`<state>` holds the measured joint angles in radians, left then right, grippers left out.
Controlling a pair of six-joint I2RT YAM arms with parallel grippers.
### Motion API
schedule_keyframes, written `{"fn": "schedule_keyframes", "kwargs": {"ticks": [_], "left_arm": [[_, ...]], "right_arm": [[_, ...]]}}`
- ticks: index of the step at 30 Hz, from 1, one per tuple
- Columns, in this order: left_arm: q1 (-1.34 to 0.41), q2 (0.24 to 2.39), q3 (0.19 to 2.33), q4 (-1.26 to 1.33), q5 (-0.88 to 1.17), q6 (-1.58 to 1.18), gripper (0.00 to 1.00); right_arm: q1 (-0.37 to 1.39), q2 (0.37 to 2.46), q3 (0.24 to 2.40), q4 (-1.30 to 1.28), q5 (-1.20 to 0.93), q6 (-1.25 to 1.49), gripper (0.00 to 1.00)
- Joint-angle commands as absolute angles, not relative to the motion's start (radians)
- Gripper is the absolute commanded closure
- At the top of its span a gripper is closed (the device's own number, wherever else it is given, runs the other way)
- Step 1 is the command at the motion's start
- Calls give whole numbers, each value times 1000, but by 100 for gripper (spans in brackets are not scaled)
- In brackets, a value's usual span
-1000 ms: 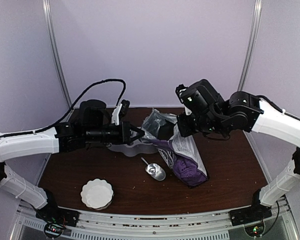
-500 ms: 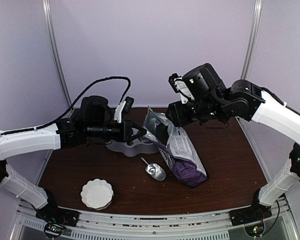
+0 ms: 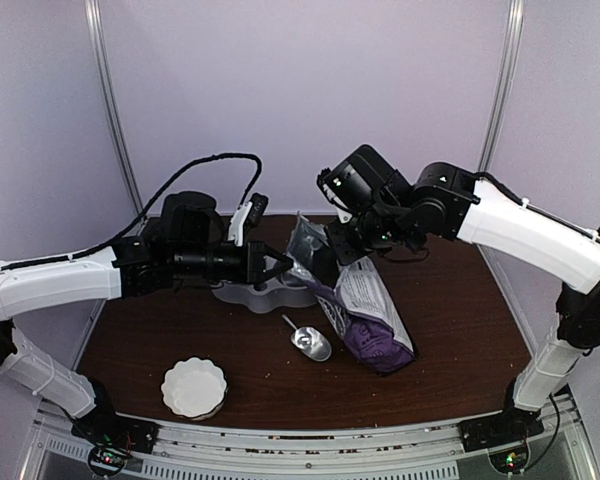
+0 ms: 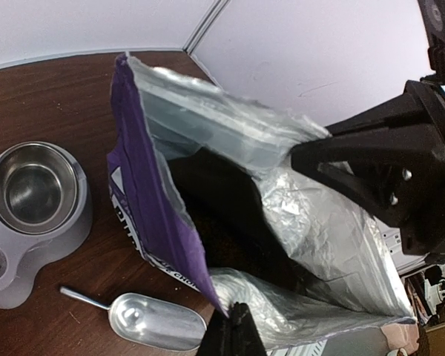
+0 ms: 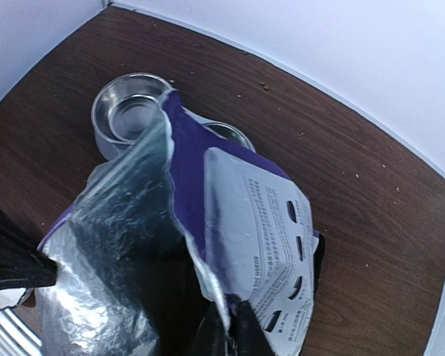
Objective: Serve the pet food
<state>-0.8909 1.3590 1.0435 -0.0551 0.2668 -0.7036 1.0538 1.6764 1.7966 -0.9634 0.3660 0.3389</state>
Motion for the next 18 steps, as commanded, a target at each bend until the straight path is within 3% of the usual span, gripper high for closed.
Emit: {"fn": "schedule_keyframes", "kwargs": {"ticks": [1, 4, 10, 18], "left_arm": [[-886, 1376, 1077, -37, 248, -681, 100], [-887, 1394, 1108, -46, 256, -655, 98], [-885, 1383, 1130, -8, 241, -607, 51], [-884, 1318, 1050, 0, 197, -545, 28]], "right_arm": [[1029, 1674, 1833, -1024, 456, 337, 100], [989, 1634, 1835, -1071, 533, 308, 100], [776, 1475, 1786, -1138, 612, 210, 100], [655, 1348, 1810, -1116, 585, 120, 100]]}}
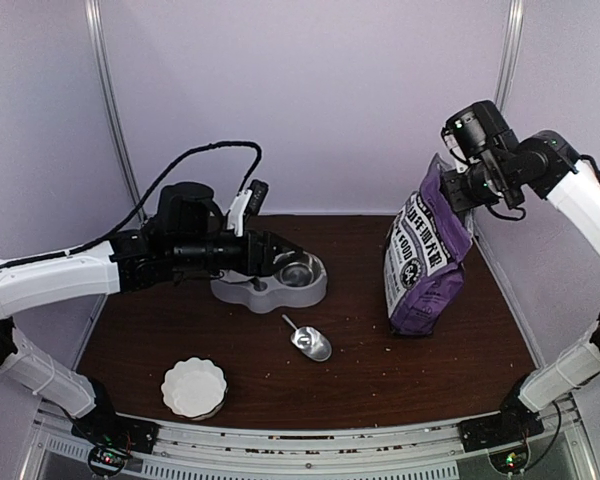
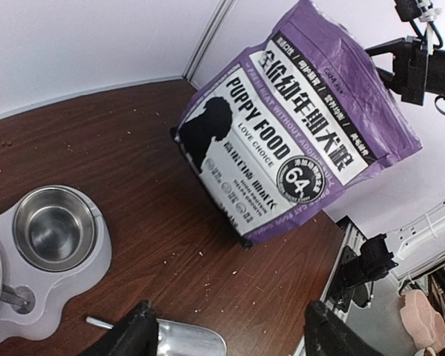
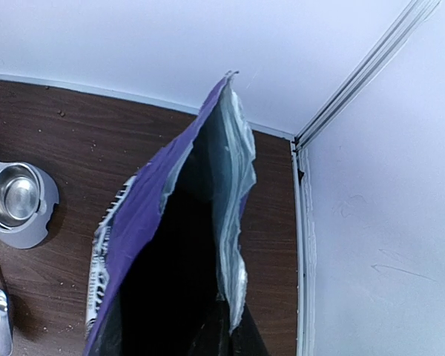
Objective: Serve the pet food
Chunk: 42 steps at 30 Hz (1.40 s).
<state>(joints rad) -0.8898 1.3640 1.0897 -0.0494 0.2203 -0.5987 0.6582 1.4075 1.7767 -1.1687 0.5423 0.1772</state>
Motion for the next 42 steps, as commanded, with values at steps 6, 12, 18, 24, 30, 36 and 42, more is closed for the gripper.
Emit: {"fn": "schedule_keyframes", "kwargs": {"ticks": [6, 12, 18, 24, 30, 36, 42], "left_arm": [[-884, 1287, 962, 55, 196, -497, 20], [-884, 1247, 895, 55, 168, -466, 18], [-884, 1227, 871, 24, 146, -380, 18], [-884, 1227, 864, 13, 156, -294, 17], [-884, 1260, 839, 35, 135, -259, 17], [-884, 1321, 825, 65, 141, -343, 18], [-884, 1352, 799, 136, 123, -464, 19]], "right_arm": [[664, 1348, 1605, -942, 317, 189, 100], [728, 1347, 1413, -782, 156, 279, 100], [732, 1291, 1389, -723, 110, 314, 100], [730, 1242, 1469, -731, 115, 299, 100], [705, 1240, 1472, -741, 169, 296, 100], [679, 1250, 1409, -710, 143, 313, 100], [678, 1253, 1417, -727, 145, 314, 69]]}}
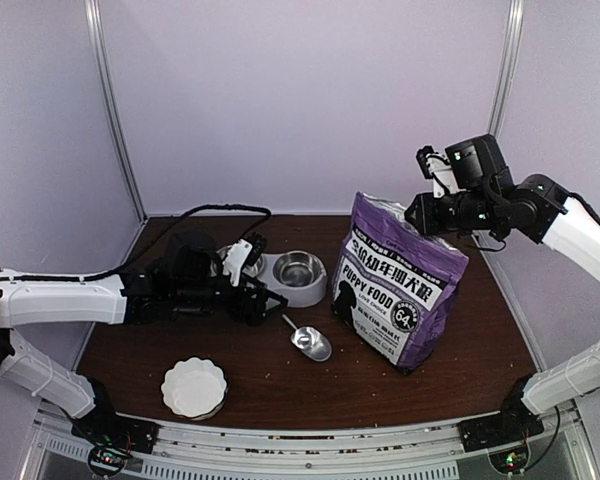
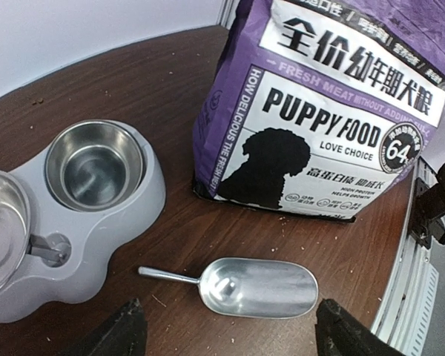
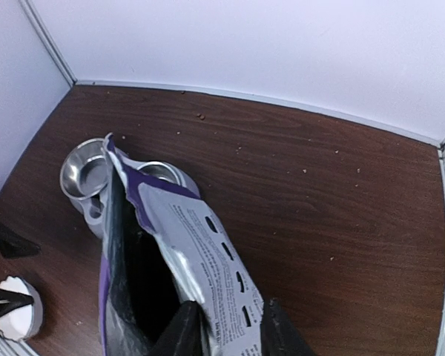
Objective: Serve the pet food
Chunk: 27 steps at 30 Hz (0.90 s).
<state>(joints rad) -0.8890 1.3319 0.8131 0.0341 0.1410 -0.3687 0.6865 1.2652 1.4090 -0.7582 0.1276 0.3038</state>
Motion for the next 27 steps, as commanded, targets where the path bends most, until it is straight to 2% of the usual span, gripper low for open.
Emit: {"fn": "schedule_keyframes", "kwargs": {"ticks": [1, 5, 10, 14, 20, 23, 27], "left_arm": [[-884, 1353, 797, 140, 120, -482, 19], [-884, 1315, 790, 134, 74, -508, 18], [-848, 1239, 859, -12, 32, -513, 15], [-749, 1182, 956, -178, 131, -504, 14], [-532, 1124, 1130, -418, 282, -422, 11], [-438, 1112, 1173, -469, 286, -362, 10], [-404, 1086, 1165, -467, 215, -287, 10]], "right_arm": [[678, 1243, 1427, -737, 160, 310, 61], [679, 1184, 1477, -770, 222, 299, 44], [735, 1095, 1477, -743, 185, 301, 33], [884, 1108, 1477, -713, 189, 303, 32], [1092, 1245, 1413, -614, 140, 402, 32], [1159, 1365, 1399, -594, 133, 454, 33], [1210, 1536, 1405, -587, 127, 519, 34]]}}
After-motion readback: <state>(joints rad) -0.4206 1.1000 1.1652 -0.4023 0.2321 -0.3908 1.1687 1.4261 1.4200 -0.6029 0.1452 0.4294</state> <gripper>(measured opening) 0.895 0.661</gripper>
